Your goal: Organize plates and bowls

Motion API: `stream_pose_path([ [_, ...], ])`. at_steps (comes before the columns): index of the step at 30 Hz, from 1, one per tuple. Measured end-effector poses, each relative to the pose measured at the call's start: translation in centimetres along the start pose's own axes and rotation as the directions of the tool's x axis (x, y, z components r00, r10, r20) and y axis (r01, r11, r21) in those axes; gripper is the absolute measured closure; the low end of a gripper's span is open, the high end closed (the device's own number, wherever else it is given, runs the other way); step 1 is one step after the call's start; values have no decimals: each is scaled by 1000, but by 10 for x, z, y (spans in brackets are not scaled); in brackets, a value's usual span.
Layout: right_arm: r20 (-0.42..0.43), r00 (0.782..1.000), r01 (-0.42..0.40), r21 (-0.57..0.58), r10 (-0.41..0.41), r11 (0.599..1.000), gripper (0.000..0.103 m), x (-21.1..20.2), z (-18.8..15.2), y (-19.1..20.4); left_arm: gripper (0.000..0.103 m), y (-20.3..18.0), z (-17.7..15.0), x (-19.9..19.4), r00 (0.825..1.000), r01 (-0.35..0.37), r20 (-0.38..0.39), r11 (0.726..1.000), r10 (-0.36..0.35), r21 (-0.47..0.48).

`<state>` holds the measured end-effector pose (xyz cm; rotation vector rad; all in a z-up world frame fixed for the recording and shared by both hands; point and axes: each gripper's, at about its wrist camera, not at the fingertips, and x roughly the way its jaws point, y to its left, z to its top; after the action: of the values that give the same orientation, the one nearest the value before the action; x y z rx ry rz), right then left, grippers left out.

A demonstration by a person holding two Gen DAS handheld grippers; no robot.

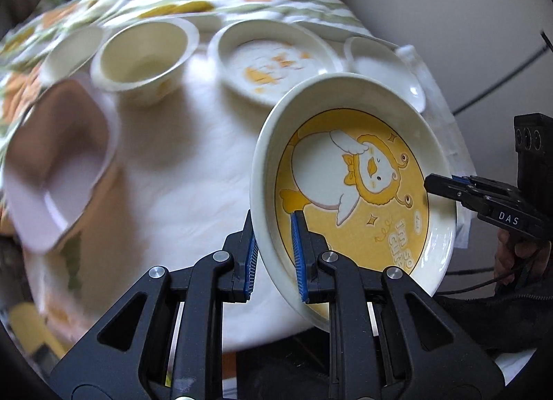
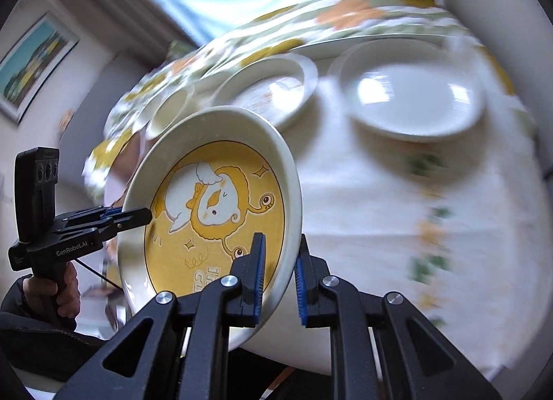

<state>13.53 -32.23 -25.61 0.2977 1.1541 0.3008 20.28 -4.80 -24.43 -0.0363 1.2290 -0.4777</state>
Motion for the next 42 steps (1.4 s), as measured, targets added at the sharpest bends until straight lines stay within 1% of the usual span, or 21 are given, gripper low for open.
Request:
stream_pose_path([
  [4,-69,997,-36,-59,32,998,88,36,6,40,88,46,-21,-8,999,-36,-23,996,34,-78],
  [7,-105,994,-49,-80,41,996,88,60,3,63,88,78,-34,-8,999,-34,-36,993,30,-113],
  [11,-137,990,-49,-74,39,996,88,83,-1,81,88,108,-49,1,997,-28,-71,992,20,-120],
  [15,-155,987,-45,-84,31,996,88,101,-2,90,88,129,-56,11,996,-20,-88,990,8,-138],
  [17,-154,988,-41,-87,27,995,88,106,-2,92,88,133,-55,16,996,-19,-90,991,7,-133],
  [21,-142,989,-42,-83,30,996,89,109,0,88,88,139,-54,16,998,15,-63,993,-23,-118],
  [24,-146,989,-32,-92,19,995,88,109,0,89,88,141,-54,19,997,15,-70,993,-24,-121],
  [26,-157,988,-21,-96,5,995,88,111,-1,89,88,141,-55,18,997,5,-76,992,-15,-126],
  [31,-173,985,-21,-87,6,996,88,112,0,89,88,136,-54,19,997,-18,-77,992,8,-121],
  [35,-182,983,1,-105,-20,994,88,116,2,95,88,134,-52,21,996,-30,-83,991,19,-130],
  [38,-182,983,10,-89,-26,996,88,117,2,97,87,133,-51,22,996,-33,-90,989,21,-144],
  [40,-176,984,16,-82,-30,997,88,117,2,98,87,131,-51,22,995,-50,-92,990,38,-133],
  [41,-173,985,13,-76,-26,997,86,116,2,98,87,128,-51,22,994,-63,-95,991,51,-122],
  [42,-168,986,6,-71,-18,997,82,116,1,98,87,126,-52,22,994,-73,-93,991,63,-116],
])
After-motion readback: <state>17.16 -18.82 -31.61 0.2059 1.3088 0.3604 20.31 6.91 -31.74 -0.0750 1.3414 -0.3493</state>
